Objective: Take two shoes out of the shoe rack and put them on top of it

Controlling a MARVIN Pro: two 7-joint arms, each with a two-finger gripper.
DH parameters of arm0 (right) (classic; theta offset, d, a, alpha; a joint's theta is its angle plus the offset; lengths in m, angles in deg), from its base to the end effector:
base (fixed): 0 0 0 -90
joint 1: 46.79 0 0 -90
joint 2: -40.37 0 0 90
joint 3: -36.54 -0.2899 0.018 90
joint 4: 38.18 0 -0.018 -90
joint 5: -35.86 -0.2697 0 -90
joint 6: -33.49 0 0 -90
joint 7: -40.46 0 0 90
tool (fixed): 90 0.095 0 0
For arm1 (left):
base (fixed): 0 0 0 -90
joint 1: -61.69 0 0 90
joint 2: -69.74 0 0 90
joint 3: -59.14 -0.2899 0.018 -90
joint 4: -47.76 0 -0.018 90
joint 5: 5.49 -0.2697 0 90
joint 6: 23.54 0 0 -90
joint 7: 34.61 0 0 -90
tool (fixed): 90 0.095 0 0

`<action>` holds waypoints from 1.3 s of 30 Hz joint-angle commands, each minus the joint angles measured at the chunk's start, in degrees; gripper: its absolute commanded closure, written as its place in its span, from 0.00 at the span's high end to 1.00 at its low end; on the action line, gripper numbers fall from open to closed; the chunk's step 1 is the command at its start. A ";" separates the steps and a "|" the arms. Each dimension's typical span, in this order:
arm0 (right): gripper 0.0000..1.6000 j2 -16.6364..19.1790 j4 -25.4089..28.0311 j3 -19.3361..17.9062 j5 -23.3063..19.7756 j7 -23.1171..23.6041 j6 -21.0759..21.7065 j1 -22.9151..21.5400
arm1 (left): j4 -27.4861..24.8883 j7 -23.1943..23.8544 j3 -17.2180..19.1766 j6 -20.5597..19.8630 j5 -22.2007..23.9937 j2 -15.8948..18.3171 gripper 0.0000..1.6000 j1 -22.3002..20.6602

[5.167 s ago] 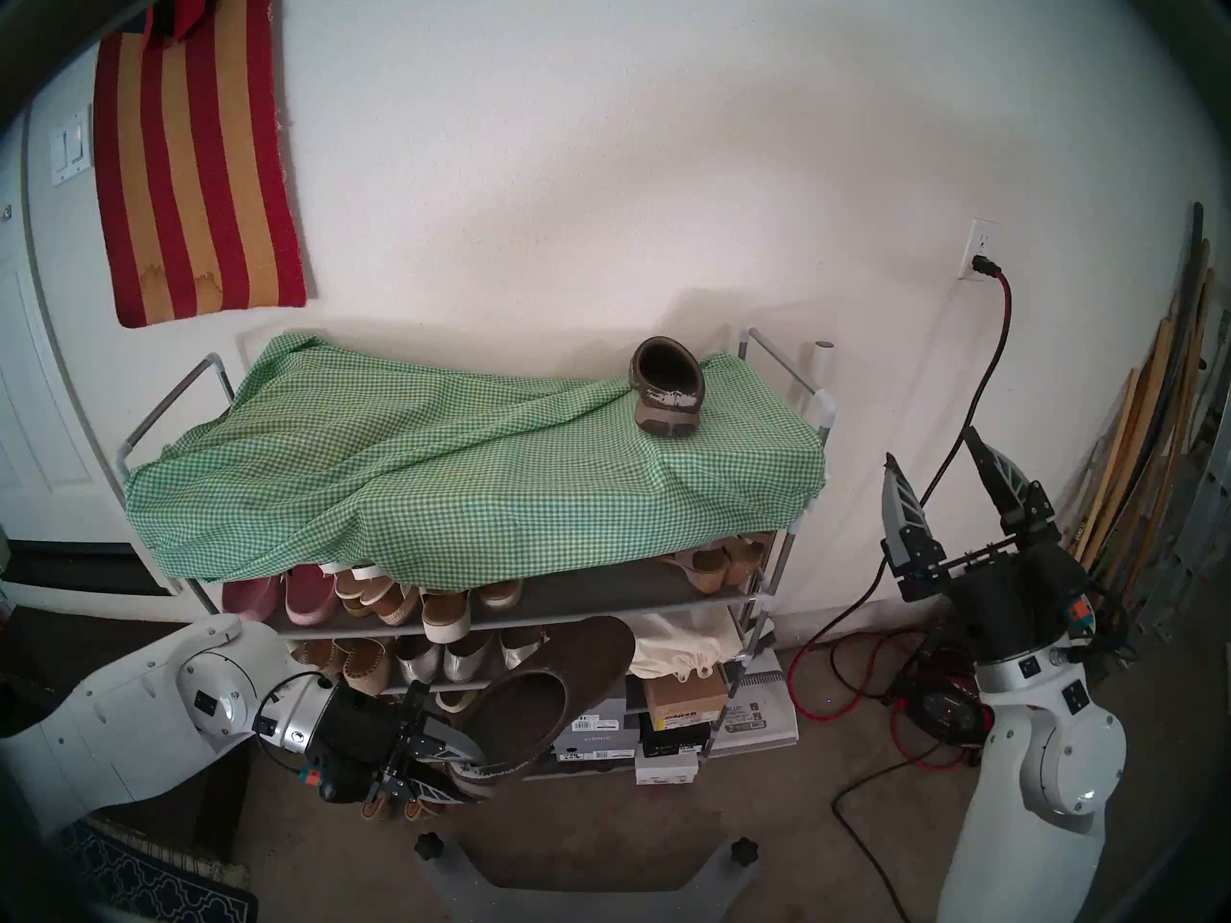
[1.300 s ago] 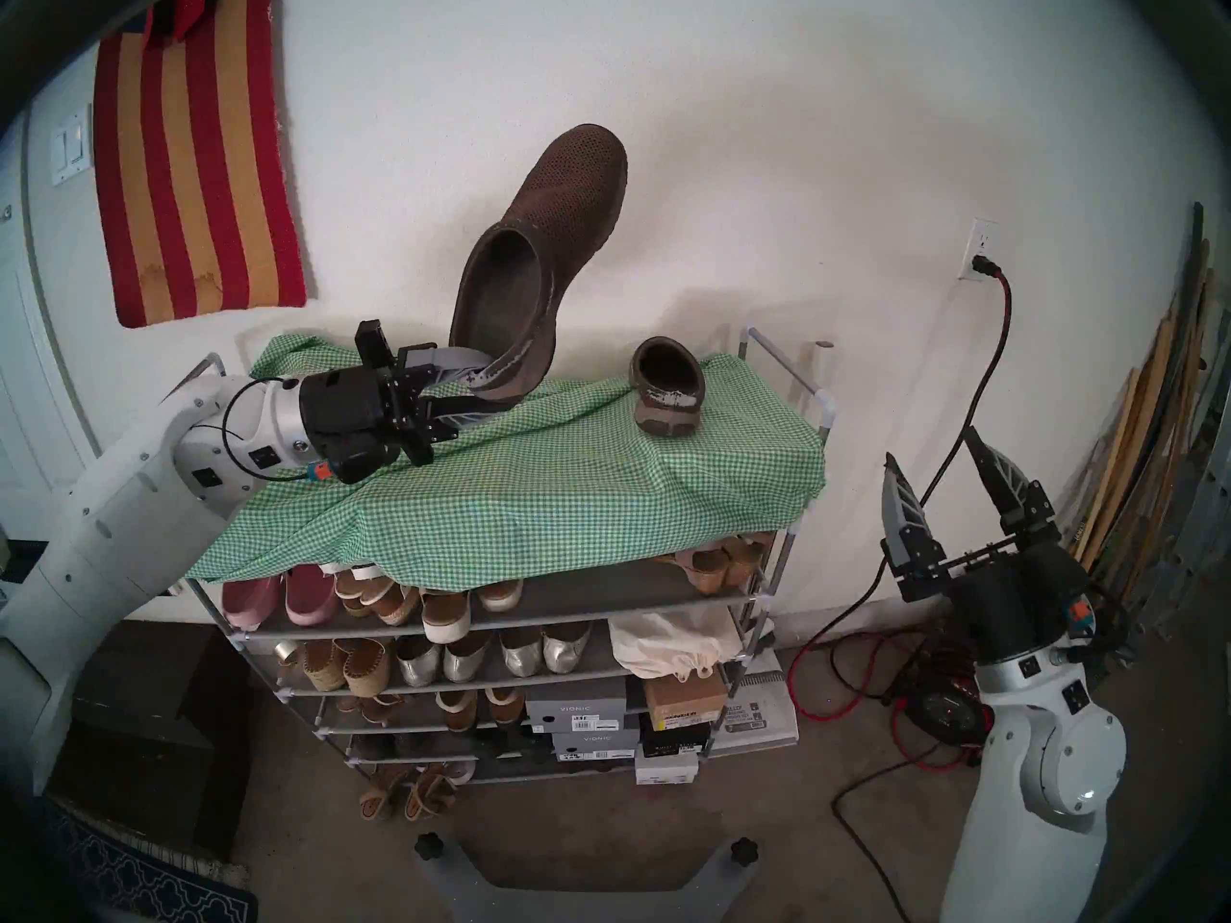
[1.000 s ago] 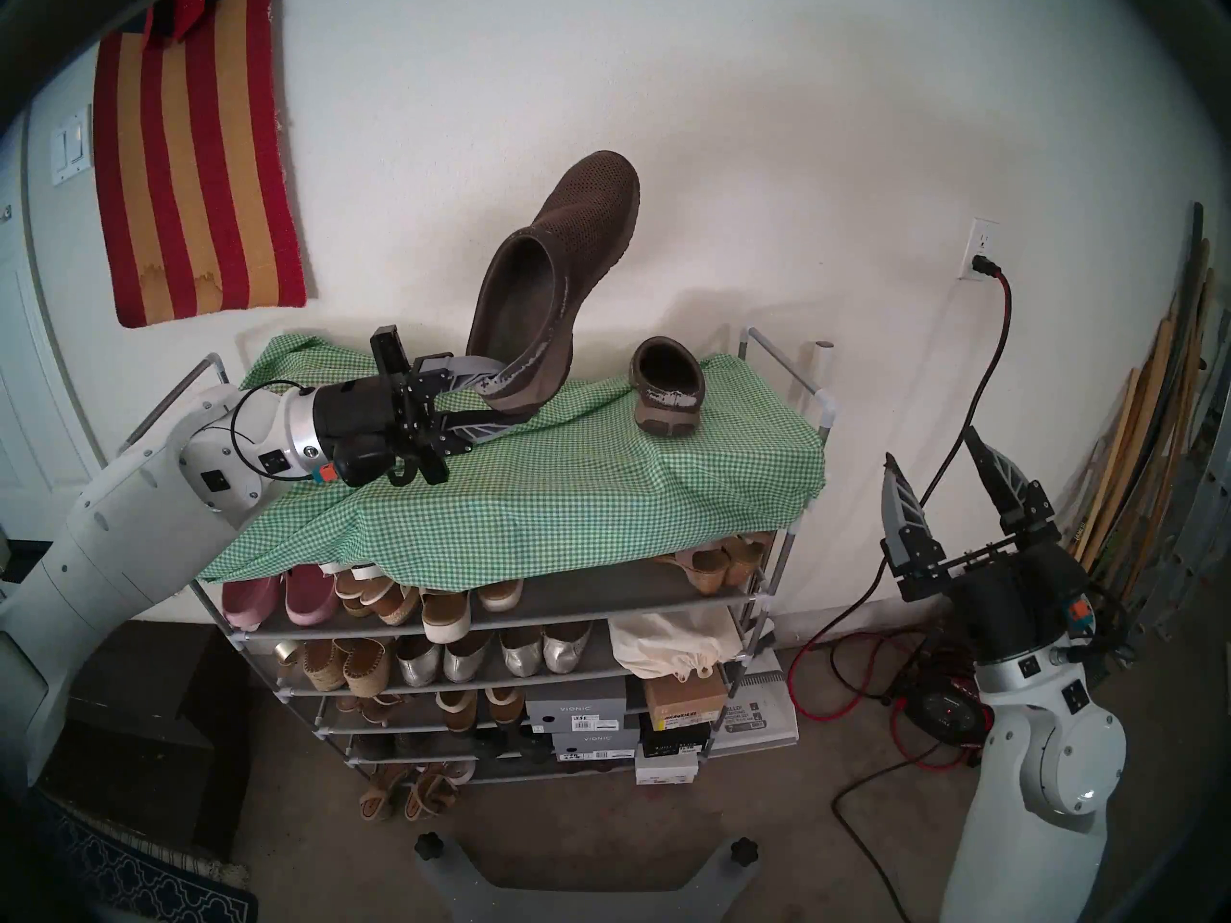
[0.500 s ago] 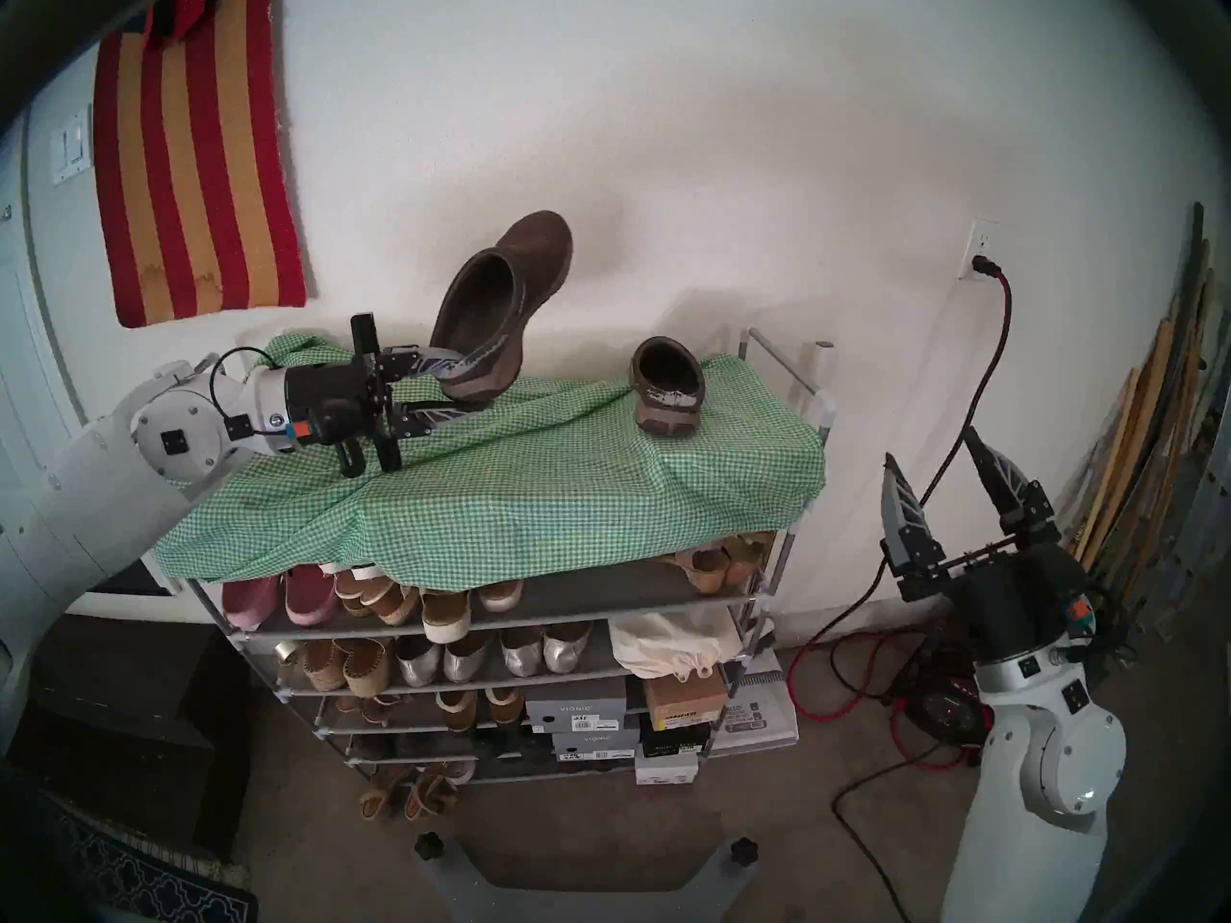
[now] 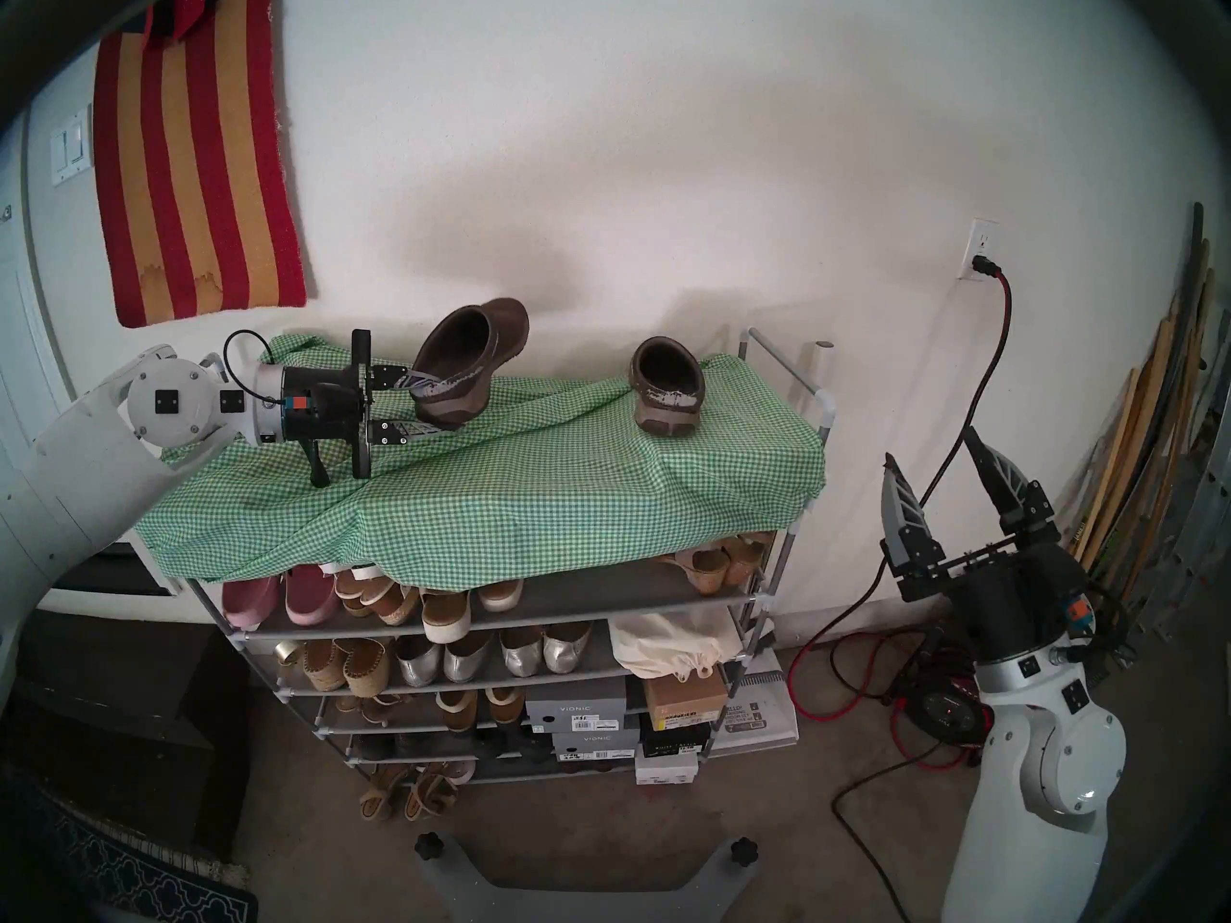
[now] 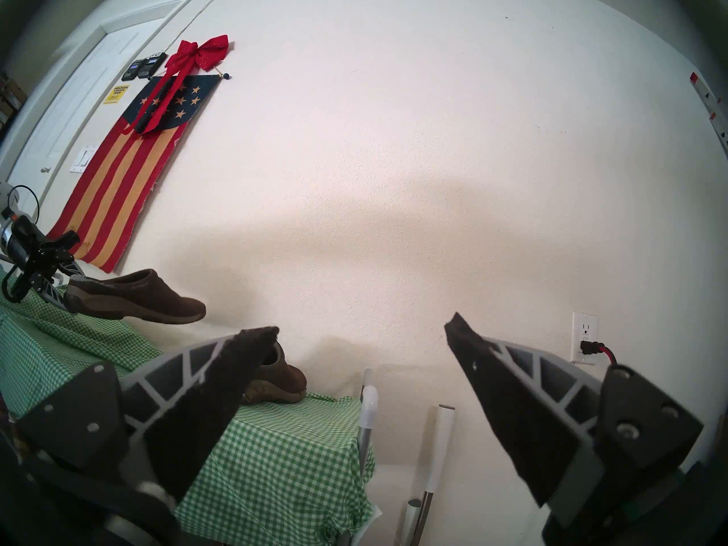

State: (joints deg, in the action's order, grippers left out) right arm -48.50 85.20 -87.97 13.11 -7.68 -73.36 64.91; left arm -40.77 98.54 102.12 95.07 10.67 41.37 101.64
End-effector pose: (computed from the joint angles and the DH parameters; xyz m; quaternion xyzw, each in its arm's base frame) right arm 0.2156 -0.1219 -0.1726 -0.4799 -0.1434 -0.8655 0.0110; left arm 0.4218 0.0958 -0.0934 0.3641 -0.7202 0.5904 0.0085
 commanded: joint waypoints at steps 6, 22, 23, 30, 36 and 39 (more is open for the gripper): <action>1.00 0.16 0.21 0.15 0.06 -0.05 0.07 -0.03 | -1.67 13.08 -4.18 -3.07 8.23 0.81 0.00 -6.24; 1.00 0.33 0.20 0.24 -0.03 -0.23 -0.02 0.09 | -3.83 31.28 -3.87 -5.81 19.80 6.40 1.00 -12.42; 1.00 0.33 0.19 0.24 -0.03 -0.24 -0.03 0.09 | -3.89 32.17 -3.49 -6.06 20.65 6.70 1.00 -12.84; 1.00 0.40 0.18 0.27 -0.08 -0.32 -0.07 0.14 | -4.08 40.43 -1.04 -8.60 27.50 9.74 1.00 -16.46; 1.00 0.47 0.18 0.31 -0.11 -0.39 -0.10 0.19 | -2.59 41.85 1.31 -9.49 33.21 11.94 1.00 -19.07; 1.00 0.51 0.18 0.32 -0.13 -0.43 -0.11 0.21 | -1.67 41.85 2.95 -8.85 37.04 12.65 1.00 -19.74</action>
State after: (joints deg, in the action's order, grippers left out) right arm -48.07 85.20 -87.76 12.92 -8.16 -73.48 65.20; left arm -43.96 139.82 101.88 86.30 40.97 51.15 85.38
